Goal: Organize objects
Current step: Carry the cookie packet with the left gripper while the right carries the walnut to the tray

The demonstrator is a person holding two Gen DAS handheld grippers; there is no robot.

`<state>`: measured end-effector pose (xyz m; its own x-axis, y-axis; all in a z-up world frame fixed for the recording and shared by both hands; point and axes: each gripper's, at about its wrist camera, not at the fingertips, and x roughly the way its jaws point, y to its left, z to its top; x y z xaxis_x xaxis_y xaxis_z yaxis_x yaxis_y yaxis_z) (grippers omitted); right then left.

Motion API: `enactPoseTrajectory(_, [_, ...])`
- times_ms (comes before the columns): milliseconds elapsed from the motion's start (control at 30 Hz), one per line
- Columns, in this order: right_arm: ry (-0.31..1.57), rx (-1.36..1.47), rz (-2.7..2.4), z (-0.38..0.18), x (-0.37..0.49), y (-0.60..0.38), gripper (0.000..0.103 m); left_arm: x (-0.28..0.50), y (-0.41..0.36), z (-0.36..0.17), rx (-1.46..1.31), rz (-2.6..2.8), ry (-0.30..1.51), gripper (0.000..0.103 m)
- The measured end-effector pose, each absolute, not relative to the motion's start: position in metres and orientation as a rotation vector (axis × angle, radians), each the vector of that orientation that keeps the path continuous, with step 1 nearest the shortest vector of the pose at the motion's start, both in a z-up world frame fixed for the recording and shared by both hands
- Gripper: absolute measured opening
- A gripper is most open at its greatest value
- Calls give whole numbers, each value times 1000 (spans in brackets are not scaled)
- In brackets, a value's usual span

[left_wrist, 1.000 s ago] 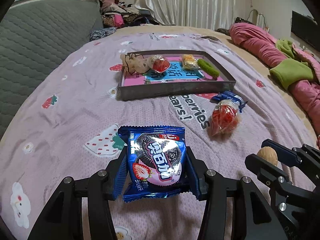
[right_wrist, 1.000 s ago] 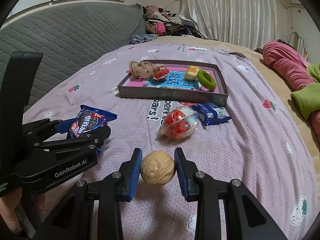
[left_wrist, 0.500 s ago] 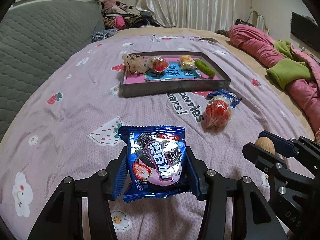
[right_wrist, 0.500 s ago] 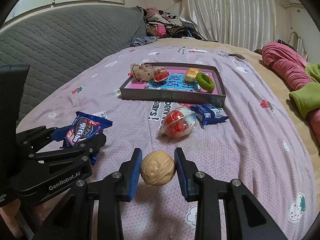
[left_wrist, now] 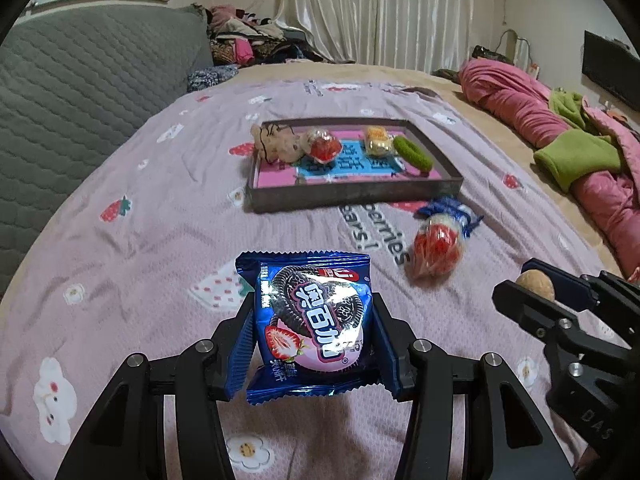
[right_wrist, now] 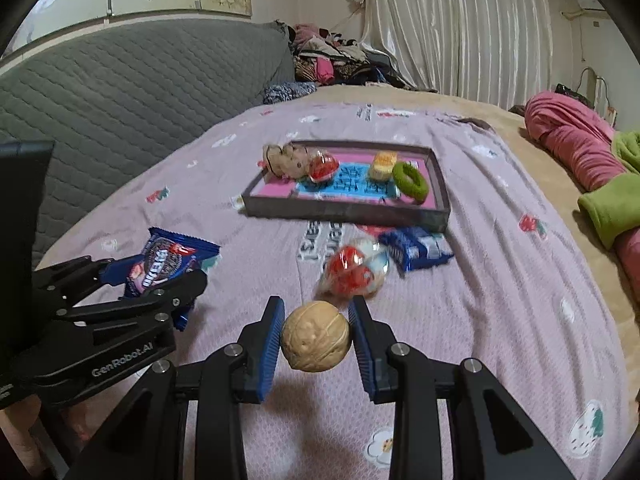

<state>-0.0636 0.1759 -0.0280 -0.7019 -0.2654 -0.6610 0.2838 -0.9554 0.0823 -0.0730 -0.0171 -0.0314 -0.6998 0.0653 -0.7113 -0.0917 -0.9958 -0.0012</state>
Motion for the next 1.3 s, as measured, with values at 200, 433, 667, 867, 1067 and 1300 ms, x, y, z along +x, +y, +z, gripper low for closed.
enactPoseTrajectory(200, [44,957,-2692,5,-78,183,34,-88,-18,-10,-1131,2836,69,54])
enactPoseTrajectory(433, [58,907,-2717,40,-97,194,34,-104,-19,22,-1070,2855,88,54])
enactPoseTrajectory(667, [91,853,-2735,70,-114,200,34,-123,-16,54,-1032,2848,96,54])
enactPoseTrajectory(867, [118,817,-2757,93,-132,202,34,-141,-8,80,-984,2847,124,54])
enactPoseTrajectory(1067, [140,778,-2769,116,-156,200,34,-163,-5,108,-938,2862,147,54])
enactPoseTrajectory(1300, [81,753,-2750,131,-186,203,34,-191,-5,128,-926,2866,143,54])
